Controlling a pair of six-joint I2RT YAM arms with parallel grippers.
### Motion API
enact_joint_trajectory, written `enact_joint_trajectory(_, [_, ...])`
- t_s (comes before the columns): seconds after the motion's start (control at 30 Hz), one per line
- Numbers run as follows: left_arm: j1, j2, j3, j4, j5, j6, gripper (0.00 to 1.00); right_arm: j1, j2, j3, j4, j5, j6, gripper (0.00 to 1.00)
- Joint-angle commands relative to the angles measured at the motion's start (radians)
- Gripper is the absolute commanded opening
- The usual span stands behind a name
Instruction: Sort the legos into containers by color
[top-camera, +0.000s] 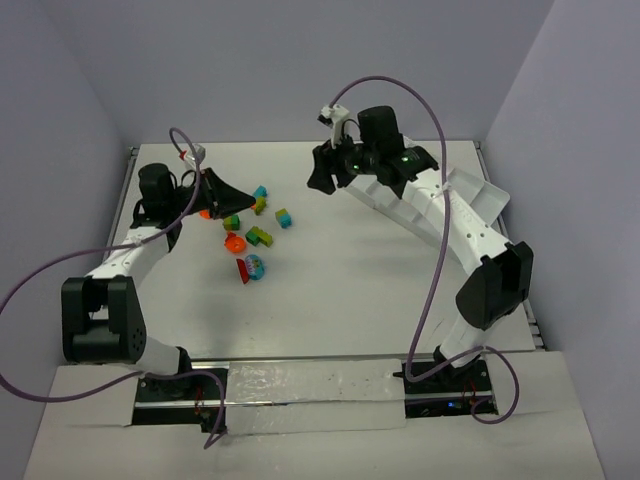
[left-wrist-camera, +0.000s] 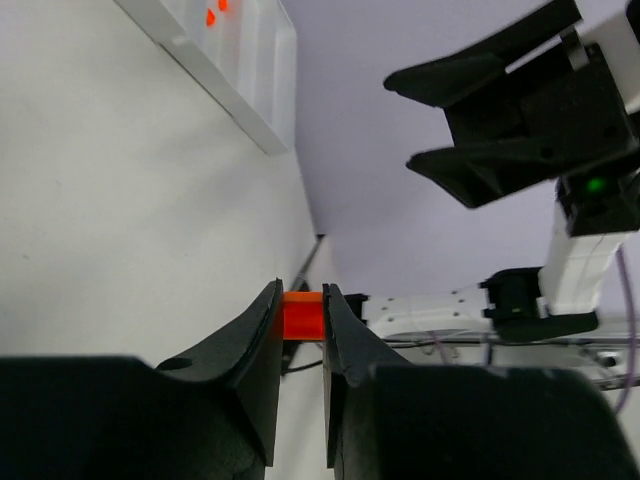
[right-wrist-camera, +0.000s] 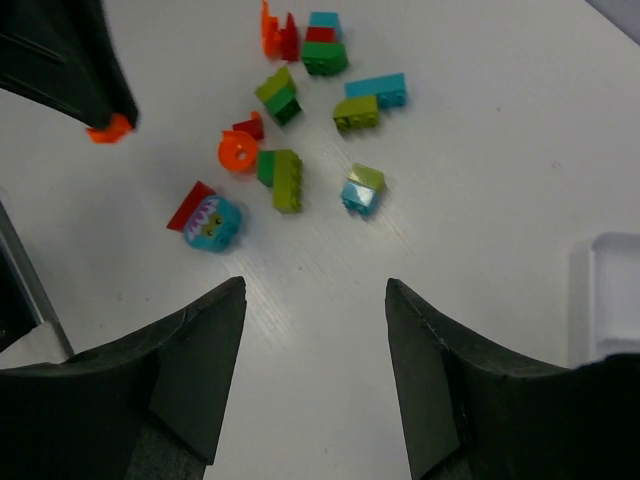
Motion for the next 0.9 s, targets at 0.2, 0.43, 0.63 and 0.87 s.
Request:
enact_joint_trajectory(0.2, [-0.005,-0.030,-0.102,0.376,0.038,-0.468,0.00,0.184,0.039,0.086,0.064,0.075,0.149,0.67])
enact_joint_trajectory(0.43, [-0.006,-0.039,-0.141,0.370,0.023,-0.544,0.00,0.270,0.063,0.082,0.081,0.069,0.150,0.70])
enact_joint_trajectory(0.63, [-0.016,-0.039,-0.166,0.424,0.018,-0.597,0.00,0.288,0.107,0.138,0.067,0.072,0.163,0.70])
enact_joint_trajectory(0.87, [-0.034,-0.036,-0.177,0.427,0.008,-0.617,0.00,0.301,0.167,0.200,0.040,0.082,0.154,0.69])
